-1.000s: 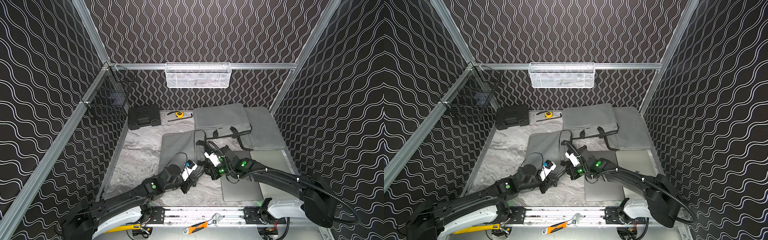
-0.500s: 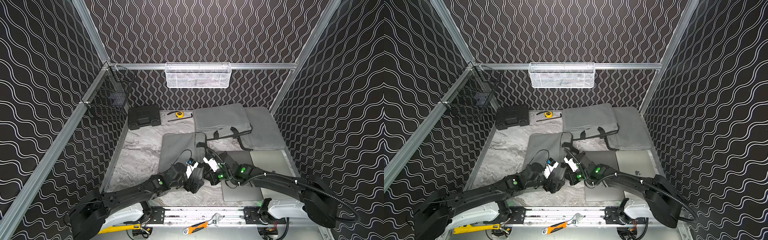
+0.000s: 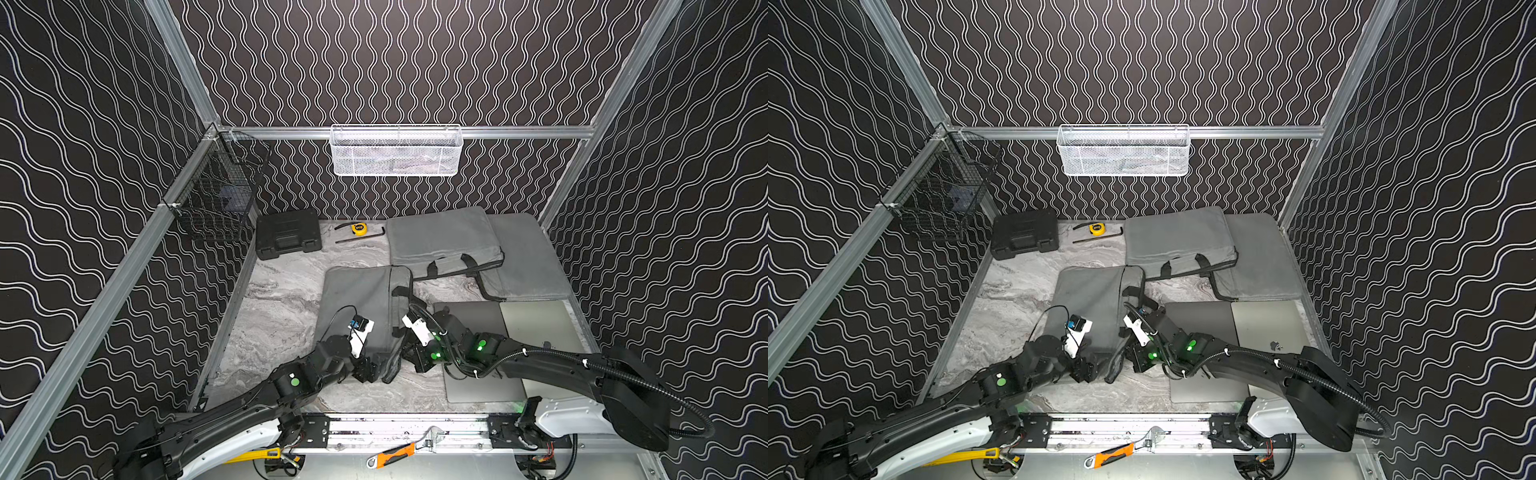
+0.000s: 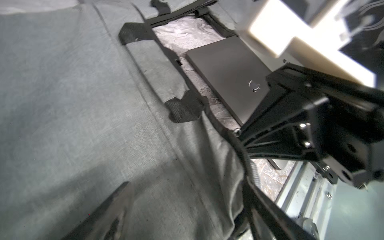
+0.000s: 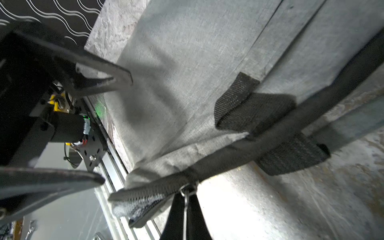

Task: Open the zippered laptop bag and take out the laptop
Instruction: Unzip the zipper on the zippered laptop bag.

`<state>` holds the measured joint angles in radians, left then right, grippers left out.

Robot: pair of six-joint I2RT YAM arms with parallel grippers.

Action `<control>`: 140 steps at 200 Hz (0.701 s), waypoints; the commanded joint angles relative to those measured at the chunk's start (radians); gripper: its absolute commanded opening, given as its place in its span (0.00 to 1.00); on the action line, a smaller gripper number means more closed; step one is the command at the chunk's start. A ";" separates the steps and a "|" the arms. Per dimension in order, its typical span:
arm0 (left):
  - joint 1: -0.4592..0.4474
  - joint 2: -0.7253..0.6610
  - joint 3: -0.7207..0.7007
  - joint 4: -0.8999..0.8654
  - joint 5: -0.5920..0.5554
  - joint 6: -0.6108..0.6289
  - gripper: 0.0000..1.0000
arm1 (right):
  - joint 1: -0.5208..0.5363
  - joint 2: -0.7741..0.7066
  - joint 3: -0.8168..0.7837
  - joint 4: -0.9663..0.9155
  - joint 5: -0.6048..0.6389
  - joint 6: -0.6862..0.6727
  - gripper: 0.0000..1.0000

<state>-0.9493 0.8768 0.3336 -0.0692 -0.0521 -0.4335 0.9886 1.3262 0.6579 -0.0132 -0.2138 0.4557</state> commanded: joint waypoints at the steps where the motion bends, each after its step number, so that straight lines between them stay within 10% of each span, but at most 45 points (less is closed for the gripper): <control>1: -0.007 0.032 0.024 0.032 0.090 0.082 0.77 | 0.010 0.000 -0.006 0.119 0.031 0.027 0.00; 90: -0.150 0.283 0.059 0.180 -0.025 0.132 0.66 | 0.010 0.023 -0.016 0.180 0.040 0.077 0.00; 140: -0.157 0.399 0.107 0.176 -0.013 0.172 0.23 | 0.010 0.057 0.000 0.171 0.047 0.063 0.00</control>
<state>-1.1019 1.2434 0.4114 0.0566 -0.0895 -0.3050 0.9989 1.3739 0.6407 0.0799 -0.1764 0.5148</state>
